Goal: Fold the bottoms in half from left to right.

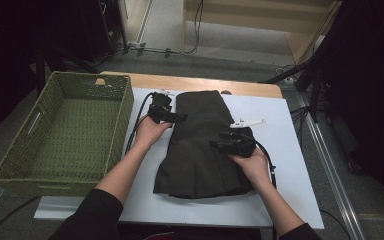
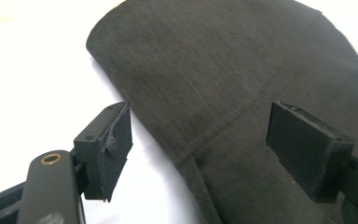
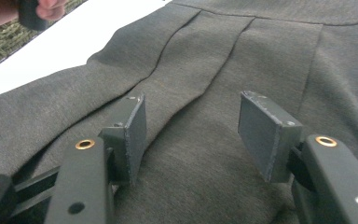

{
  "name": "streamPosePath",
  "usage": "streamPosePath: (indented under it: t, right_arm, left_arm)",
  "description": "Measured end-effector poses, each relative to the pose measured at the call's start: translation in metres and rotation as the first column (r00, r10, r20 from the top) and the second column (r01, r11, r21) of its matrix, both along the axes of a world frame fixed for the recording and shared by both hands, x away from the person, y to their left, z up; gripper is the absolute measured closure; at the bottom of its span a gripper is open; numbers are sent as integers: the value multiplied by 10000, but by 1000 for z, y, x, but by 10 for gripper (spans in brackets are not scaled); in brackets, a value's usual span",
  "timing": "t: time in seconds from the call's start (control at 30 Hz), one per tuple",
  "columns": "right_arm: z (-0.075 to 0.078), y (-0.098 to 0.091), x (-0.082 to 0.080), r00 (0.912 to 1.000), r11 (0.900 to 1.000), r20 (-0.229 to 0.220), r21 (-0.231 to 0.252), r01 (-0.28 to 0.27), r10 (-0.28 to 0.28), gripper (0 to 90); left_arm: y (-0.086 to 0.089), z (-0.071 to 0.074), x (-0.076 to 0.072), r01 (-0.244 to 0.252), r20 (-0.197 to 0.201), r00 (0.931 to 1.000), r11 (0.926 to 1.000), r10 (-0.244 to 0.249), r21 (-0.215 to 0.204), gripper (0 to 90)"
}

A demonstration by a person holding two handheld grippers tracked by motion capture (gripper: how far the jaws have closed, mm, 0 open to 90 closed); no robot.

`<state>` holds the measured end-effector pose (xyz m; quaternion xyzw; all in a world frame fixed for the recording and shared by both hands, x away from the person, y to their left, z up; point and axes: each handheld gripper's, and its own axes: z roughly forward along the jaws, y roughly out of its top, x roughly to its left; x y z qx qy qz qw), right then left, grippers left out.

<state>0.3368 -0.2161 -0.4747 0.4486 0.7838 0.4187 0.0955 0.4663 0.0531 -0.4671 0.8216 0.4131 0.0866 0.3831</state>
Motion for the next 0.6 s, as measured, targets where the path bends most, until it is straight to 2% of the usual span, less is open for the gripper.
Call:
streamPosePath:
  t: [0.03,0.2,0.3,0.47,0.5,0.6]
  right_arm:
    - [0,1,0,10000,10000,18,29,-21,21,404]
    - [-1,3,0,10000,10000,50,30,-70,70,403]
    - [-1,4,0,10000,10000,62,45,-70,69,404]
    - [-1,5,0,9999,9999,108,69,-85,84,404]
    - [0,5,0,9999,9999,131,115,-103,101,404]
    - [0,6,-1,9998,9998,159,151,-106,103,404]
  left_arm:
    - [-2,-1,4,-74,147,9999,10000,73,23,213]
    - [-6,-3,12,-144,124,9998,9998,143,115,213]
    - [-9,-6,17,-147,333,9994,9993,135,343,213]
    - [-12,-11,28,-213,265,9994,9987,201,473,212]
    - [-13,-14,32,-346,599,9977,9983,318,469,212]
    - [-13,-21,36,-517,626,9968,9977,489,440,212]
